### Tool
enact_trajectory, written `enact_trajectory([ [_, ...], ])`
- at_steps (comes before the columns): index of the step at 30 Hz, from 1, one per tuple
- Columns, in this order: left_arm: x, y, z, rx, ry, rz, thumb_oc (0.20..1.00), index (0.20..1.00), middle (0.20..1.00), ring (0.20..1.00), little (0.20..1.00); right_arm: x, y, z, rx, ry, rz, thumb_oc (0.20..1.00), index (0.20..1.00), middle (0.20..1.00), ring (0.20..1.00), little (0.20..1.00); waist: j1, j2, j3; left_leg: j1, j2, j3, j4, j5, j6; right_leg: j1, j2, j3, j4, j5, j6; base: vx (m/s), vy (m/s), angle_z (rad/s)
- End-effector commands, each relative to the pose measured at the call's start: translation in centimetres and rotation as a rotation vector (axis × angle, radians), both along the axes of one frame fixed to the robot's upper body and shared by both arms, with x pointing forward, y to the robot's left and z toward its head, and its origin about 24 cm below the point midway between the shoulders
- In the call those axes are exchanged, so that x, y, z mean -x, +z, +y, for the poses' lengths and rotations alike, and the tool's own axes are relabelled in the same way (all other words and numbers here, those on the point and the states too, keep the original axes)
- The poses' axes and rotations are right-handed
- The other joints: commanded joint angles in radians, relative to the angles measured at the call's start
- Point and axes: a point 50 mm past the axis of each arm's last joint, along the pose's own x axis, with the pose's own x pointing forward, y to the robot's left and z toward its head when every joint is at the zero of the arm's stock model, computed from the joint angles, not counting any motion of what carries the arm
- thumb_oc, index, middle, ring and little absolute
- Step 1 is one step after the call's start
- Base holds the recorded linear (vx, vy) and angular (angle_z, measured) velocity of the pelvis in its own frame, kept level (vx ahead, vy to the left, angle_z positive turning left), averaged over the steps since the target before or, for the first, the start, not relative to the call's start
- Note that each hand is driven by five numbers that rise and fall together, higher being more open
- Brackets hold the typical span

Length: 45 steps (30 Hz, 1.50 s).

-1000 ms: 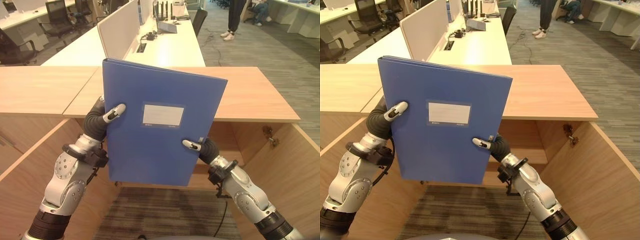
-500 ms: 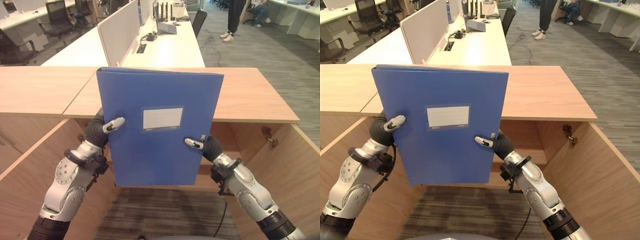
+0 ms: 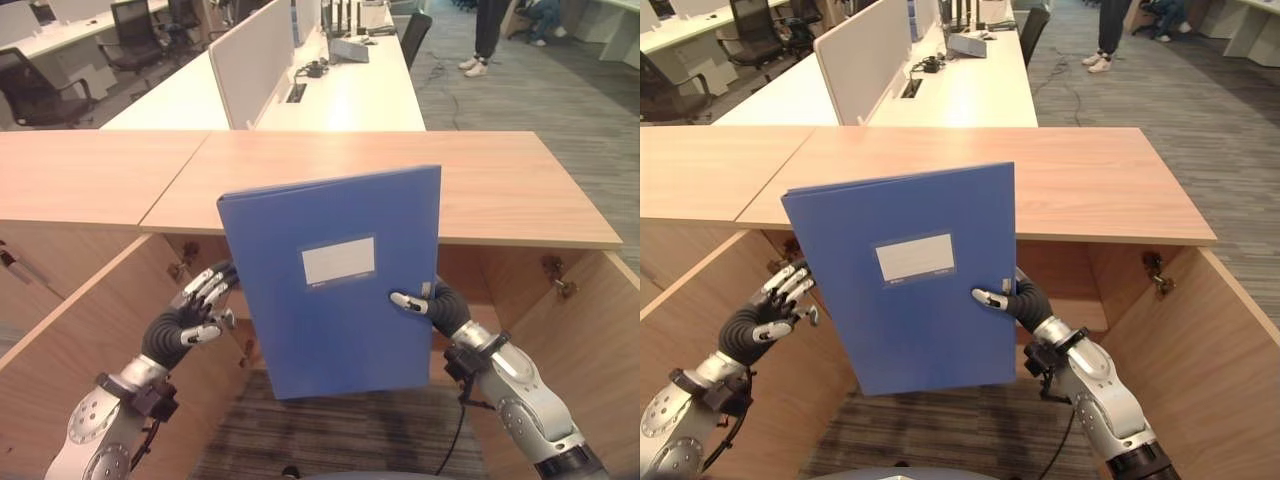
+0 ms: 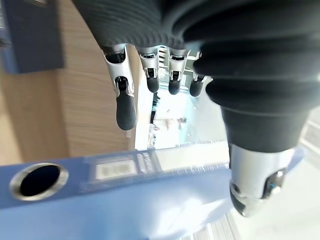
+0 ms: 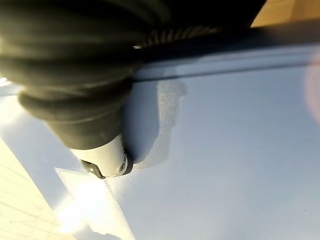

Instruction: Put the empty folder in the office cabinet

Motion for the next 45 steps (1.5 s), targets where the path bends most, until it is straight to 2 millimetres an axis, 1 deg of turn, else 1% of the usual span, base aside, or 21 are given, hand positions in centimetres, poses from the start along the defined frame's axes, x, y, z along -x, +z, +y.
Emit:
enact_trajectory([
  [1,0.1,1.0,1.7,-0.061,-0.060,0.009,1.000,1.000,1.000,1.000,1.000,-0.7,3.9,0.2,-0.052,0.033,-0.203,0.200,0.200,0.200,0.200,0.200,0.002,-0.030,0.020,0.039,0.002,-0.052,0.011,-0.062,-0.003,0.029,-0.021,-0.039,0.047,-0.023,0.018,-0.02,0.015,0.06],
  [4,1.6,-1.2,2.9,-0.107,-0.056,0.151,1.000,1.000,1.000,1.000,1.000,-0.6,2.4,0.0,-0.031,0.020,-0.140,0.200,0.200,0.200,0.200,0.200,0.009,-0.027,0.022,0.044,0.002,-0.054,0.011,-0.072,-0.005,0.038,-0.021,-0.044,0.041,-0.029,0.021,0.00,0.000,0.00],
  [5,1.6,-1.2,2.9,-0.107,-0.056,0.151,1.000,1.000,1.000,1.000,1.000,-0.6,2.4,0.0,-0.031,0.020,-0.140,0.200,0.200,0.200,0.200,0.200,0.009,-0.027,0.022,0.044,0.002,-0.054,0.011,-0.072,-0.005,0.038,-0.021,-0.044,0.041,-0.029,0.021,0.00,0.000,0.00],
  [8,3.3,-4.3,4.3,-0.280,-0.045,0.318,1.000,1.000,1.000,1.000,1.000,-0.6,0.0,0.0,0.014,0.011,-0.043,0.200,0.200,0.200,0.200,0.200,0.015,-0.023,0.027,0.037,0.001,-0.054,0.011,-0.067,-0.005,0.032,-0.022,-0.049,0.043,-0.027,0.024,0.00,0.000,0.00],
  [9,3.3,-4.3,4.3,-0.280,-0.045,0.317,1.000,1.000,1.000,1.000,1.000,-0.6,0.0,0.0,0.014,0.011,-0.043,0.200,0.200,0.200,0.200,0.200,0.015,-0.023,0.027,0.037,0.001,-0.054,0.011,-0.067,-0.005,0.031,-0.022,-0.049,0.043,-0.027,0.024,0.00,0.000,0.00],
  [10,3.8,-6.2,4.3,-0.321,-0.045,0.386,1.000,1.000,1.000,1.000,1.000,-0.7,-1.2,0.1,0.027,0.003,0.004,0.200,0.200,0.200,0.200,0.200,0.016,-0.023,0.030,0.033,0.001,-0.054,0.011,-0.066,-0.005,0.028,-0.023,-0.049,0.045,-0.028,0.025,0.00,0.000,0.00],
  [11,3.9,-7.4,4.1,-0.319,-0.037,0.422,1.000,1.000,1.000,1.000,1.000,-0.6,-1.8,0.2,0.040,0.002,0.028,0.200,0.200,0.200,0.200,0.200,0.014,-0.025,0.031,0.031,0.001,-0.054,0.011,-0.065,-0.005,0.026,-0.023,-0.050,0.047,-0.028,0.026,0.00,0.000,0.00],
  [12,3.8,-7.5,4.0,-0.319,-0.039,0.419,1.000,1.000,1.000,1.000,1.000,-0.6,-1.8,0.2,0.043,0.000,0.026,0.200,0.200,0.200,0.200,0.200,0.015,-0.023,0.031,0.030,0.001,-0.055,0.011,-0.065,-0.005,0.025,-0.023,-0.050,0.047,-0.029,0.026,0.00,0.000,0.00],
  [13,3.9,-9.2,3.6,-0.338,-0.017,0.464,1.000,1.000,1.000,1.000,1.000,-0.4,-2.8,0.2,0.055,-0.004,0.072,0.200,0.200,0.200,0.200,0.200,0.013,-0.025,0.032,0.027,-0.001,-0.057,0.011,-0.065,-0.004,0.022,-0.023,-0.050,0.048,-0.029,0.026,0.00,0.000,0.00],
  [14,3.8,-9.3,3.6,-0.338,-0.018,0.462,1.000,1.000,1.000,1.000,1.000,-0.4,-2.8,0.1,0.056,-0.005,0.071,0.200,0.200,0.200,0.200,0.200,0.013,-0.024,0.032,0.026,-0.001,-0.057,0.011,-0.065,-0.004,0.022,-0.023,-0.050,0.049,-0.029,0.026,0.00,0.000,0.00],
  [15,4.1,-10.8,3.2,-0.376,0.008,0.499,1.000,1.000,1.000,1.000,1.000,-0.3,-4.3,-0.1,0.088,-0.024,0.126,0.200,0.200,0.200,0.200,0.200,0.013,-0.025,0.034,0.021,-0.002,-0.058,0.011,-0.064,-0.003,0.019,-0.023,-0.050,0.050,-0.029,0.025,0.00,0.000,0.00],
  [16,4.1,-10.9,3.1,-0.377,0.008,0.498,1.000,1.000,1.000,1.000,1.000,-0.3,-4.3,-0.1,0.089,-0.025,0.125,0.200,0.200,0.200,0.200,0.200,0.013,-0.025,0.034,0.021,-0.002,-0.059,0.011,-0.064,-0.003,0.018,-0.023,-0.050,0.050,-0.029,0.025,0.00,0.000,0.00],
  [17,4.3,-12.6,2.7,-0.399,0.031,0.544,1.000,1.000,1.000,1.000,1.000,-0.2,-5.5,-0.1,0.139,-0.034,0.166,0.200,0.200,0.200,0.200,0.200,0.011,-0.026,0.035,0.018,-0.002,-0.060,0.011,-0.064,-0.004,0.017,-0.023,-0.052,0.051,-0.031,0.025,0.00,0.003,0.03],
  [20,4.0,-14.3,1.8,-0.468,0.048,0.575,1.000,1.000,1.000,1.000,1.000,0.0,-7.2,-0.1,0.223,-0.042,0.217,0.200,0.200,0.200,0.200,0.200,0.009,-0.026,0.038,0.014,-0.004,-0.065,0.011,-0.065,-0.004,0.013,-0.024,-0.055,0.053,-0.032,0.023,0.00,0.002,0.09],
  [24,4.3,-16.4,0.8,-0.697,-0.049,0.609,1.000,1.000,1.000,1.000,1.000,0.3,-9.6,0.2,0.314,-0.048,0.298,0.200,0.200,0.200,0.200,0.200,0.009,-0.026,0.040,0.009,-0.005,-0.068,0.011,-0.067,-0.004,0.012,-0.023,-0.061,0.053,-0.035,0.022,0.00,0.001,0.06],
  [28,5.7,-19.2,-0.3,-0.805,-0.126,0.722,1.000,1.000,1.000,1.000,1.000,0.6,-11.7,0.9,0.316,-0.061,0.386,0.200,0.200,0.200,0.200,0.200,0.010,-0.027,0.041,0.009,-0.005,-0.069,0.011,-0.068,-0.006,0.013,-0.021,-0.063,0.052,-0.041,0.021,0.01,-0.001,0.02],
  [33,6.3,-20.3,-0.9,-0.800,-0.109,0.781,1.000,1.000,1.000,1.000,1.000,1.1,-13.9,0.5,0.227,-0.178,0.526,0.200,0.200,0.200,0.200,0.200,0.011,-0.024,0.044,0.011,-0.005,-0.071,0.011,-0.069,-0.007,0.014,-0.020,-0.068,0.054,-0.044,0.018,0.01,-0.003,0.01],
  [34,6.5,-20.6,-1.1,-0.783,-0.091,0.807,1.000,1.000,1.000,1.000,1.000,0.9,-14.6,0.2,0.115,-0.284,0.594,0.200,0.200,0.200,0.200,0.200,0.012,-0.023,0.046,0.010,-0.005,-0.072,0.011,-0.068,-0.007,0.014,-0.021,-0.069,0.056,-0.046,0.018,0.00,0.000,0.00],
  [36,6.4,-20.6,-1.1,-0.779,-0.078,0.811,1.000,1.000,1.000,1.000,1.000,0.6,-14.7,0.1,0.043,-0.336,0.620,0.200,0.200,0.200,0.200,0.200,0.014,-0.021,0.048,0.008,-0.005,-0.075,0.011,-0.068,-0.007,0.012,-0.020,-0.071,0.059,-0.048,0.018,0.02,-0.017,0.04],
  [39,6.7,-20.7,-1.0,-0.778,-0.070,0.820,1.000,1.000,1.000,1.000,1.000,-0.1,-14.4,-0.9,-0.089,-0.458,0.632,0.200,0.200,0.200,0.200,0.200,0.021,-0.017,0.051,0.002,-0.006,-0.080,0.011,-0.068,-0.008,0.011,-0.021,-0.076,0.061,-0.051,0.019,0.01,-0.015,0.05],
  [45,6.0,-20.4,-1.1,-0.765,-0.032,0.796,1.000,1.000,1.000,1.000,1.000,-3.4,-11.6,-3.8,-0.343,-0.708,0.522,0.200,0.200,0.200,0.200,0.200,0.038,-0.005,0.075,-0.026,-0.010,-0.094,0.015,-0.062,-0.007,-0.006,-0.022,-0.085,0.071,-0.056,0.021,-0.02,-0.021,0.06],
])
